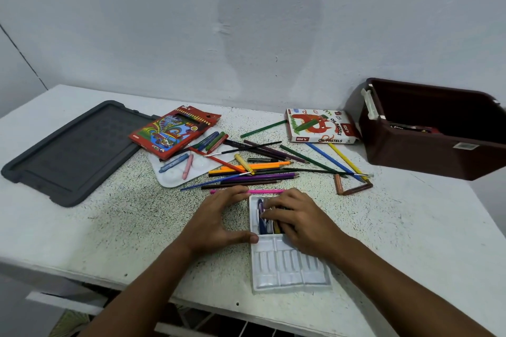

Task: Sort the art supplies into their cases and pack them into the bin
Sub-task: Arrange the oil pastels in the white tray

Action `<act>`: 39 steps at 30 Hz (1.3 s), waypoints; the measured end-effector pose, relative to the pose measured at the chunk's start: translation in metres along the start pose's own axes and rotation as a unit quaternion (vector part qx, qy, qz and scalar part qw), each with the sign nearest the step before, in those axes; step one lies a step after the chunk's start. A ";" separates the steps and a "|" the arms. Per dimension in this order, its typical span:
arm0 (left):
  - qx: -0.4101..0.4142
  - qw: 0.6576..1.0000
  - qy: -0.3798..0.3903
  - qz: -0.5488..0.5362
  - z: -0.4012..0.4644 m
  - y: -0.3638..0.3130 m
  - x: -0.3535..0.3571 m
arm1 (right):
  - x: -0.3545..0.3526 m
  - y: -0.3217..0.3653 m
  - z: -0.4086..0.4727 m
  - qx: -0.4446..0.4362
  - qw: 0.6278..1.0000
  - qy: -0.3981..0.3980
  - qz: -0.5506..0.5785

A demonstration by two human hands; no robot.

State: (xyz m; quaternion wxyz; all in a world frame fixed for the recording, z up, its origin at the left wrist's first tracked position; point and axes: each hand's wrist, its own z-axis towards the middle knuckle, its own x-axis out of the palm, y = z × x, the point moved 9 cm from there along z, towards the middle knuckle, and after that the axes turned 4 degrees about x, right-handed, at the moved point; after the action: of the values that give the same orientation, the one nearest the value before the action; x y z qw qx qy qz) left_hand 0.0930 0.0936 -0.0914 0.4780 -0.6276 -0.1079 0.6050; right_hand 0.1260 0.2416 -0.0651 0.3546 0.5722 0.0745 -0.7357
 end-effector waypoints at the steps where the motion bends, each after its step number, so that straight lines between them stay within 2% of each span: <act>1: -0.001 1.000 -0.001 -0.001 0.000 0.000 0.000 | 0.000 -0.001 0.000 0.004 1.000 0.003 -0.001; 5: -0.004 1.000 -0.002 -0.003 0.000 0.000 0.000 | 0.003 -0.002 0.001 0.005 1.000 0.024 0.011; 7: -0.001 1.000 -0.002 -0.004 0.000 0.000 0.000 | -0.007 -0.012 0.002 0.045 0.999 -0.003 0.027; 10: 0.002 1.000 -0.004 -0.008 0.000 -0.001 -0.001 | -0.038 -0.057 -0.004 0.219 0.971 -0.095 0.003; 11: 0.004 1.000 -0.005 -0.012 0.000 -0.001 -0.001 | -0.047 -0.075 -0.009 0.279 0.955 -0.100 -0.022; 14: 0.004 1.000 -0.007 -0.018 0.001 -0.001 -0.001 | -0.063 -0.119 -0.024 0.411 0.905 -0.045 -0.104; 16: 0.003 1.000 -0.005 -0.016 0.001 0.000 -0.001 | -0.068 -0.134 -0.032 0.453 0.883 -0.020 -0.122; 22: 0.001 1.000 -0.006 -0.014 0.001 0.001 -0.001 | -0.064 -0.140 -0.038 0.474 0.874 -0.002 -0.106; 28: -0.001 1.000 -0.006 -0.010 0.001 0.001 -0.001 | -0.062 -0.140 -0.039 0.484 0.871 -0.023 -0.083; 34: 0.006 1.000 -0.005 -0.012 0.001 -0.002 -0.002 | -0.063 -0.125 -0.030 0.469 0.882 -0.030 -0.047; 36: 0.008 1.000 -0.008 -0.015 0.000 -0.002 -0.003 | -0.058 -0.109 -0.022 0.444 0.896 -0.014 -0.005; 39: 0.007 1.000 -0.013 -0.013 0.000 -0.002 -0.003 | -0.049 -0.075 -0.009 0.407 0.905 0.009 0.119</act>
State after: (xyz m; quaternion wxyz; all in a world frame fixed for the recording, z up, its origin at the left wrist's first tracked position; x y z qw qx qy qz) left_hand 0.0932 0.0928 -0.0877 0.4888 -0.6152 -0.1183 0.6072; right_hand 0.0921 0.3223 -0.0466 0.1751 0.6780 -0.2973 -0.6490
